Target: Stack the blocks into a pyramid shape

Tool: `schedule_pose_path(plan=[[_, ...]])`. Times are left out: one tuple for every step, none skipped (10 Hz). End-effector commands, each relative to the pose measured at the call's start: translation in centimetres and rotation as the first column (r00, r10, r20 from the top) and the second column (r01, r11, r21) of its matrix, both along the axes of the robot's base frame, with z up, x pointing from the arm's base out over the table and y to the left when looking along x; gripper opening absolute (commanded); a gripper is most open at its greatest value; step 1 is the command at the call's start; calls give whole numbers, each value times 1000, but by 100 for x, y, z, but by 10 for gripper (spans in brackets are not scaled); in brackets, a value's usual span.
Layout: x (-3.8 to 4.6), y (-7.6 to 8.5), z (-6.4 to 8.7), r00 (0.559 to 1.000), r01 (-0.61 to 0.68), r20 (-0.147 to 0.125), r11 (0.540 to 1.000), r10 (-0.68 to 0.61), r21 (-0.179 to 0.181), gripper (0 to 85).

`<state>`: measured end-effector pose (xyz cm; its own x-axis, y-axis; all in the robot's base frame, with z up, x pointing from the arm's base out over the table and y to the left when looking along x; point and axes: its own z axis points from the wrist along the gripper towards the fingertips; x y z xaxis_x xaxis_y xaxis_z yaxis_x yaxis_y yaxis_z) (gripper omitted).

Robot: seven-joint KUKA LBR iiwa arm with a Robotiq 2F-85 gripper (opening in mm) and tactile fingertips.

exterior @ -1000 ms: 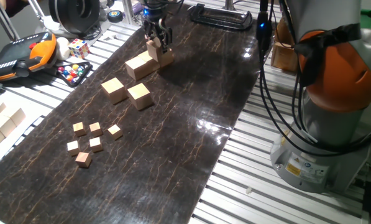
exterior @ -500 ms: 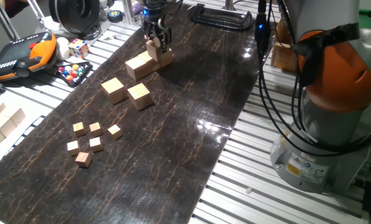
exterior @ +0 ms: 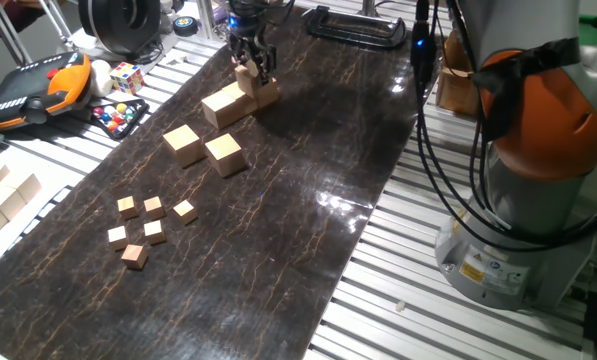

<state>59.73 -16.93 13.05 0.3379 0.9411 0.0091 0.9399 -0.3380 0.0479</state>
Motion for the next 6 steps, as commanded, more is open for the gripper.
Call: schedule_pose_path(plan=[[32,-48,8,1000,-5,4,1000,5,3,7],[80,-128,24,1000,1,6,1000,-1,17,7],[110,-166,31,1000,15,7,1000,-15,26,7],[154,-182,13,999,35,7,999,-35,30,7],[191,-186,-18,999,39,5,999,-39,30,7],[227,-206,-51,999,41,-1,999,-41,27,7]])
